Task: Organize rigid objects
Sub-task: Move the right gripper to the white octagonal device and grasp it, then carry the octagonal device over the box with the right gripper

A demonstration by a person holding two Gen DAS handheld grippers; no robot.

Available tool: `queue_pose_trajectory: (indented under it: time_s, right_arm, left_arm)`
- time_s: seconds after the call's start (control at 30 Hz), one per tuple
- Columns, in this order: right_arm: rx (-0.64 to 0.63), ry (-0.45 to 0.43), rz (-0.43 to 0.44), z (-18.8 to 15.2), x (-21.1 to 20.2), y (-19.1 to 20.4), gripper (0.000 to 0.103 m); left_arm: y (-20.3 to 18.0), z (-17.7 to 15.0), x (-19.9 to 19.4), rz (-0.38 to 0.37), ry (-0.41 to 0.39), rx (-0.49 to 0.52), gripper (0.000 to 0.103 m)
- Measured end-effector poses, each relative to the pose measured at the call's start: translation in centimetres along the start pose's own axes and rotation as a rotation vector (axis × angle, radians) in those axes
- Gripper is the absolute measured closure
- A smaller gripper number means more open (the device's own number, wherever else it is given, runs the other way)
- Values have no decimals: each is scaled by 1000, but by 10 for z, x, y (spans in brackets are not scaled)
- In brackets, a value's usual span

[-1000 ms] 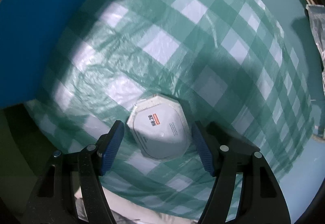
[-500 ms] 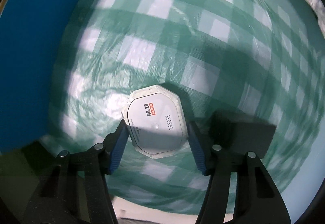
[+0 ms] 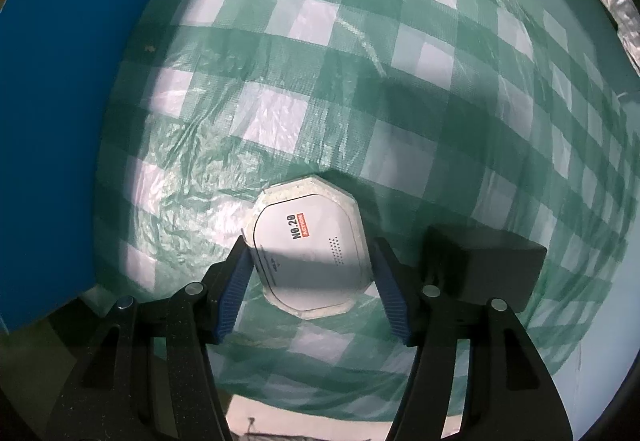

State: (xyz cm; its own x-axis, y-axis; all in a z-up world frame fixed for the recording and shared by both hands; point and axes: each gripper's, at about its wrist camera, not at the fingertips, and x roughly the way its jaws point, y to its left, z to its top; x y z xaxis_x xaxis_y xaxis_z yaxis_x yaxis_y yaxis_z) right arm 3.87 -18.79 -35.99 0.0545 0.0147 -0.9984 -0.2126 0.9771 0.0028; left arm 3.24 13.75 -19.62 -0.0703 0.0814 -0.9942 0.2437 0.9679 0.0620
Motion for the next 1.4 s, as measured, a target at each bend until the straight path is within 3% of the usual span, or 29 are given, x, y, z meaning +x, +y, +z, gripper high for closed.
queue_pose_trajectory:
  time_s: [0.2, 0.6, 1.4]
  right_arm:
    - [9, -15, 3, -10, -4, 10, 46]
    - [19, -65, 51, 8, -52, 16, 48]
    - [-107, -214, 113, 29, -136, 72, 48]
  left_arm:
    - [1, 0, 2, -1, 1, 1, 95]
    - [0, 1, 1, -8, 3, -5, 95]
    - [-1, 3, 0, -13, 3, -4, 95]
